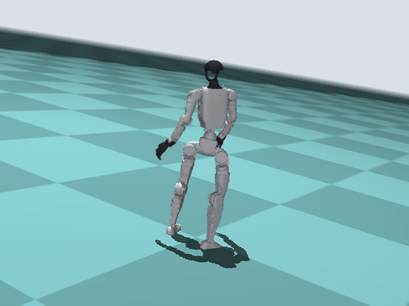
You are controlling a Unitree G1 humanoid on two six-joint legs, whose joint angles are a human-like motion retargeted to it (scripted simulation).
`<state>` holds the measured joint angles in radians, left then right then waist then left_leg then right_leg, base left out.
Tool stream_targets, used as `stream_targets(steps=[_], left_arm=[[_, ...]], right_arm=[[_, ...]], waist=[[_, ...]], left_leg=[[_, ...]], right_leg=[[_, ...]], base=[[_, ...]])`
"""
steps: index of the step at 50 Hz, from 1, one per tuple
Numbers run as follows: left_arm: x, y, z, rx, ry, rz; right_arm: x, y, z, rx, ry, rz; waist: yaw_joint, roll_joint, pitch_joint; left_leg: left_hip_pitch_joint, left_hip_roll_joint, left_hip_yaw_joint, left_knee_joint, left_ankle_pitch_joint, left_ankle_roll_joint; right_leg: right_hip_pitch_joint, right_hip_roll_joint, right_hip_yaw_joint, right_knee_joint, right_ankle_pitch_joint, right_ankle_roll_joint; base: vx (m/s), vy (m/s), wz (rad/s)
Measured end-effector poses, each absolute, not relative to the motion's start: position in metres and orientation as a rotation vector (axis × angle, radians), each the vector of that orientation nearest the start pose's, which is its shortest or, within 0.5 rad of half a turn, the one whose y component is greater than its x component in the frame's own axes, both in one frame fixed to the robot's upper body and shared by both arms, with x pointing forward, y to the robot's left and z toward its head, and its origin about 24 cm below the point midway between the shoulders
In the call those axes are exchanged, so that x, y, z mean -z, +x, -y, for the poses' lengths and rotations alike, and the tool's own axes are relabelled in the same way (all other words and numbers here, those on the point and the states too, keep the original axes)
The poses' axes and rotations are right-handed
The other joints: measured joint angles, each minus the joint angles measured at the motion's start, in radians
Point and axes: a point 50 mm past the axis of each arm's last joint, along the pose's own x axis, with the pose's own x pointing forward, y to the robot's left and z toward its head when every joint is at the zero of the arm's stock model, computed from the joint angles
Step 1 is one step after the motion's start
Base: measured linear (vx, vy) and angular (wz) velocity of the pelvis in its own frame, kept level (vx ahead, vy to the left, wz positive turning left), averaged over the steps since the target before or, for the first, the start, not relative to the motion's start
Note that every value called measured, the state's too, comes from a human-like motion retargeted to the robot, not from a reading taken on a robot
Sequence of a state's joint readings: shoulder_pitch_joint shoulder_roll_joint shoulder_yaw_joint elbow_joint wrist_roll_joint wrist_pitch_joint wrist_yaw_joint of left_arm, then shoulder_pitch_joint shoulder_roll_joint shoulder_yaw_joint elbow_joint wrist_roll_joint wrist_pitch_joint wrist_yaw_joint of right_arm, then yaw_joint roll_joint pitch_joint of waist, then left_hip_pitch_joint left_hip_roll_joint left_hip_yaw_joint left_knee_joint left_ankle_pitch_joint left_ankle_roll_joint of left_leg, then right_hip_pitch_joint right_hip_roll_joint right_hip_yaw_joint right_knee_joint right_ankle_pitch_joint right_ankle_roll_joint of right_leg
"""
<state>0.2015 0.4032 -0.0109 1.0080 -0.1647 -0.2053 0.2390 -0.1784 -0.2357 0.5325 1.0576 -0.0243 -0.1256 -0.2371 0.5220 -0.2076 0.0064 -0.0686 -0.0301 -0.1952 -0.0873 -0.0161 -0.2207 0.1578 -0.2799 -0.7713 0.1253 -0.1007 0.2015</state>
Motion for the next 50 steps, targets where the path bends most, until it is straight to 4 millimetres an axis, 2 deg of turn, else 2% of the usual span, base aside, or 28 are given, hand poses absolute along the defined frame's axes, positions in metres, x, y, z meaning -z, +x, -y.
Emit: stream_targets(steps=[5,10,14,19,25,32,40,45,50], left_arm=[[0.126,0.065,-0.303,-0.553,0.26,-0.926],[0.126,0.07,-0.295,-0.545,0.229,-0.893],[0.123,0.079,-0.292,-0.469,0.255,-0.865],[0.117,0.095,-0.293,-0.391,0.297,-0.822],[0.107,0.11,-0.299,-0.466,0.265,-0.749],[0.1,0.099,-0.307,-0.586,0.193,-0.707],[0.1,0.075,-0.314,-0.672,0.184,-0.749],[0.107,0.073,-0.311,-0.655,0.186,-0.794],[0.115,0.084,-0.304,-0.561,0.224,-0.839]], right_arm=[[0.109,0.22,0.15,-0.232,-0.622,-0.605],[0.095,0.234,0.126,-0.335,-0.648,-0.492],[0.091,0.232,0.11,-0.425,-0.642,-0.452],[0.098,0.221,0.096,-0.507,-0.624,-0.479],[0.105,0.214,0.078,-0.575,-0.658,-0.504],[0.095,0.222,0.051,-0.656,-0.707,-0.435],[0.067,0.239,0.02,-0.719,-0.706,-0.267],[0.055,0.243,0.014,-0.726,-0.639,-0.223],[0.053,0.242,0.021,-0.691,-0.555,-0.241]], waist=[[0.045,-0.013,-0.011],[0.072,-0.023,-0.024],[0.092,-0.03,-0.036],[0.135,-0.044,-0.051],[0.211,-0.068,-0.057],[0.283,-0.082,-0.044],[0.304,-0.078,-0.029],[0.267,-0.067,-0.031],[0.201,-0.053,-0.037]], left_leg=[[-0.014,-0.012,-0.013,0.0,-0.002,0.003],[-0.033,-0.028,-0.034,0.0,-0.001,0.004],[-0.051,-0.043,-0.065,0.0,0.003,0.003],[-0.077,-0.063,-0.108,0.0,0.008,0.006],[-0.104,-0.085,-0.157,0.0,0.013,0.022],[-0.117,-0.106,-0.2,0.0,0.019,0.041],[-0.121,-0.112,-0.186,0.0,0.016,0.046],[-0.122,-0.108,-0.153,0.0,0.01,0.043],[-0.119,-0.104,-0.123,0.0,0.003,0.035]], right_leg=[[-0.009,-0.013,-0.014,0.007,0.003,0.002],[-0.014,-0.024,-0.037,0.007,0.008,0.003],[-0.017,-0.034,-0.07,0.016,0.008,-0.003],[-0.025,-0.05,-0.113,0.042,0.003,-0.011],[-0.033,-0.067,-0.157,0.071,-0.002,-0.024],[-0.02,-0.068,-0.198,0.063,0.004,-0.038],[-0.03,-0.075,-0.18,0.057,0.01,-0.029],[-0.049,-0.08,-0.141,0.052,0.012,-0.015],[-0.062,-0.083,-0.106,0.046,0.012,-0.008]], base=[[0.01,0.07,0.17],[0.01,0.07,0.25],[0.02,0.09,0.44],[0.03,0.1,0.5],[0.03,0.09,0.46],[0.02,0.07,0.36],[0.0,0.01,-0.04],[-0.01,0.01,-0.34],[-0.01,0.01,-0.33]])
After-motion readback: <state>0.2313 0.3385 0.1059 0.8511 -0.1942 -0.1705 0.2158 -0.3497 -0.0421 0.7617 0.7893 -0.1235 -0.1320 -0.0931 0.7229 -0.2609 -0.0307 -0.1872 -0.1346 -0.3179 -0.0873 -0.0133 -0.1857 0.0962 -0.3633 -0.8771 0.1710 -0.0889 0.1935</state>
